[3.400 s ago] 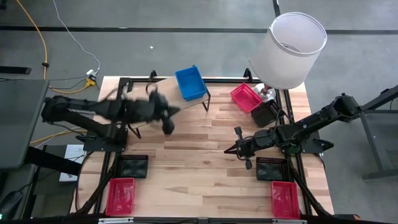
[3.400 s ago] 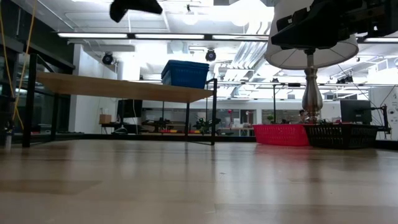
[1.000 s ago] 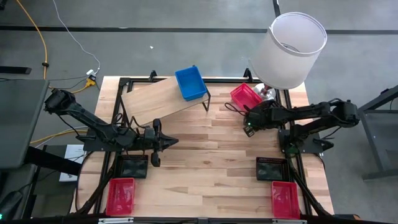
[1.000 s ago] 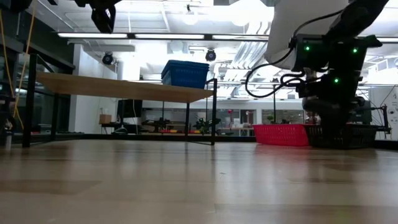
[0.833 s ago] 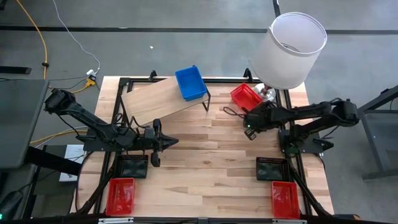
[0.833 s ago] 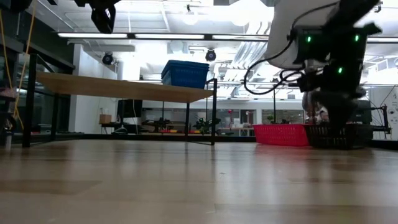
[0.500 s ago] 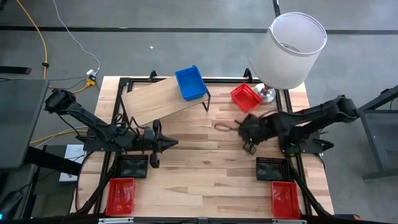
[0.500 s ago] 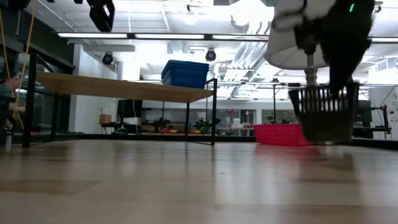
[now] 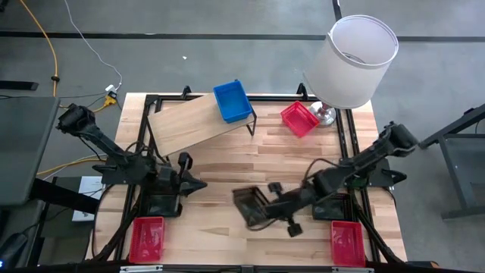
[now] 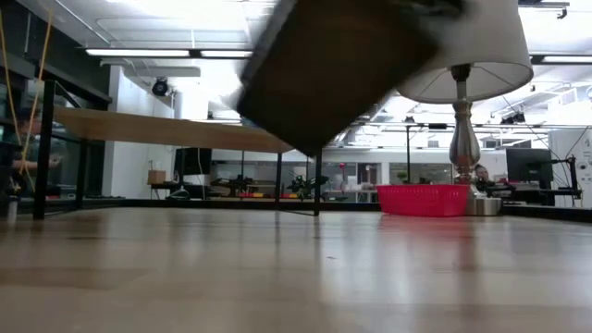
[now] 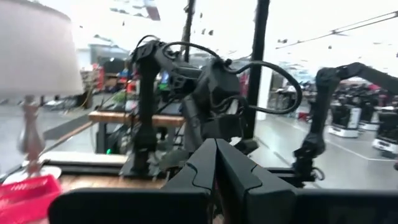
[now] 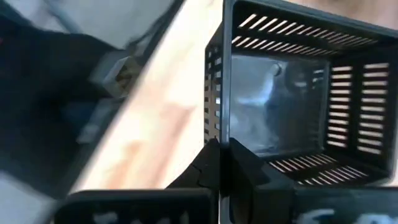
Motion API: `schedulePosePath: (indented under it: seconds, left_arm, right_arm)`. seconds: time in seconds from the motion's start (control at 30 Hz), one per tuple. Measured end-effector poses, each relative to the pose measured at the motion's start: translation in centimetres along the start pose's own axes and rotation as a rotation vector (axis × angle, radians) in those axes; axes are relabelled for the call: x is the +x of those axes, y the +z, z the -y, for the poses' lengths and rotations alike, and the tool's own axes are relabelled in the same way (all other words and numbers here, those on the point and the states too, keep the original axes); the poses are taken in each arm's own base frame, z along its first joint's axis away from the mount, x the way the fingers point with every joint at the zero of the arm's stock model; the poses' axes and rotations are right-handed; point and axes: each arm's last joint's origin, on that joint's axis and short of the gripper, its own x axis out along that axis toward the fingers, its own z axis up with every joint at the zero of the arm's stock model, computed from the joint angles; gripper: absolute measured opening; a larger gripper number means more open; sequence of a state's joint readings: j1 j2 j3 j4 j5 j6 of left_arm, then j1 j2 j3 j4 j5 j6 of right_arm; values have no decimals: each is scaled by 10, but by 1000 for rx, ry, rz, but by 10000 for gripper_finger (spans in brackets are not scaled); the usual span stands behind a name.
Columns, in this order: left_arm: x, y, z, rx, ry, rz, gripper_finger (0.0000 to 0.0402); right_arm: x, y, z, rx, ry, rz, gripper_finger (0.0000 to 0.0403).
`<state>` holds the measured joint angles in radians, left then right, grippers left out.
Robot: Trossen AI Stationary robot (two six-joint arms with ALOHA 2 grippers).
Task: Stack baskets on shelf by color
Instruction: Put the top right black bin on the shelf
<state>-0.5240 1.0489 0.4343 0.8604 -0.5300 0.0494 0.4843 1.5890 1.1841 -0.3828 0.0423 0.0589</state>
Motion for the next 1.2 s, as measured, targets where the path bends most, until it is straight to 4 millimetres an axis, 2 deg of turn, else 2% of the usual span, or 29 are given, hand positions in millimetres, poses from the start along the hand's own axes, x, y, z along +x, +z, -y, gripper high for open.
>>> schedulePosePath:
  seconds: [0.17,0.23,0.33,0.47,0.67,0.87,1.03,1.2]
  left_arm:
    - [-11,10,11,1,-73,39,0]
    - [-17,13,17,0,-105,49,0]
    - [-24,17,24,10,-161,61,0]
    - [-32,22,33,26,-228,91,0]
    - [-39,26,40,67,-243,118,0]
    - [-40,25,40,68,-177,100,0]
    - [-40,25,40,68,-176,100,0]
    - [-40,25,40,68,-176,100,0]
  right_arm:
    - [2,54,24,-284,-168,-5,0]
    - [2,69,37,-394,-244,-44,0]
    - [5,84,59,-482,-339,-117,0]
    - [8,96,94,-503,-398,-186,0]
    - [13,101,152,-497,-477,-235,0]
    - [13,91,204,-459,-515,-266,0]
    - [5,83,229,-430,-466,-238,0]
    - [0,81,243,-408,-452,-190,0]
